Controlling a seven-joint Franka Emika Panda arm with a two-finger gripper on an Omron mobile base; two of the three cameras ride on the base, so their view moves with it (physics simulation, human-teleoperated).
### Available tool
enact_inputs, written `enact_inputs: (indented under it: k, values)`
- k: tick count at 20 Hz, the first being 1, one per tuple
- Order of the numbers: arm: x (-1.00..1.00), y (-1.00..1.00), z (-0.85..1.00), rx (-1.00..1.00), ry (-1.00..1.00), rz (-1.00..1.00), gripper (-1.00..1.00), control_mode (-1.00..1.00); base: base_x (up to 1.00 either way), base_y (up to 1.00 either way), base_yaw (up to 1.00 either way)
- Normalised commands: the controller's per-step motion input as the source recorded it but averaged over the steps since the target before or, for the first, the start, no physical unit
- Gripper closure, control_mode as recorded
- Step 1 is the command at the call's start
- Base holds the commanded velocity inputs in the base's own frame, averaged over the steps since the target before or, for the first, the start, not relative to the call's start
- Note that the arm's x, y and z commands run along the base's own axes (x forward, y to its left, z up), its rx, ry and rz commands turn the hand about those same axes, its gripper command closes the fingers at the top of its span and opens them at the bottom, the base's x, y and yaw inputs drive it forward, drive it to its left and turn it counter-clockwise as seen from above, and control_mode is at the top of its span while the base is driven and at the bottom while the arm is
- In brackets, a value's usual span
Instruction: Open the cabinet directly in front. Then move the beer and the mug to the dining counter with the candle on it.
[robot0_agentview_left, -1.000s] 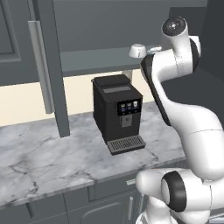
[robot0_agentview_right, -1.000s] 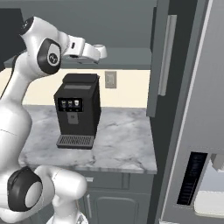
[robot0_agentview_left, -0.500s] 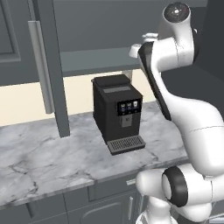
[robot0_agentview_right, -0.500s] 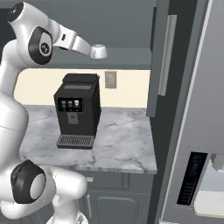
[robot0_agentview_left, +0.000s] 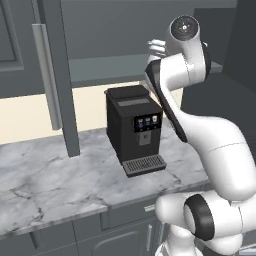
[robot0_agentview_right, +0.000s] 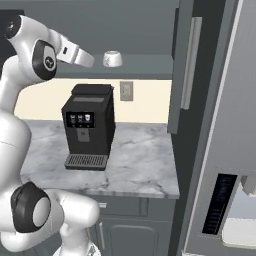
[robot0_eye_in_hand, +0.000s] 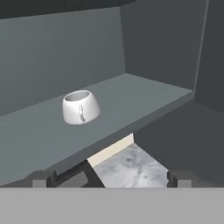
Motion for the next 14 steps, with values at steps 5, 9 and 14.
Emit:
enact_inputs:
  k: [5, 9, 14]
  values:
    - [0.53, 0.04, 0.00, 0.00, 0.00, 0.00, -1.00, -1.00, 0.00, 0.00, 0.00]
    - [0.55, 0.00, 0.00, 0.00, 0.03, 0.00, -1.00, -1.00, 0.00, 0.00, 0.00]
    - [0.59, -0.01, -0.01, 0.00, 0.13, 0.08, -1.00, -1.00, 0.00, 0.00, 0.00]
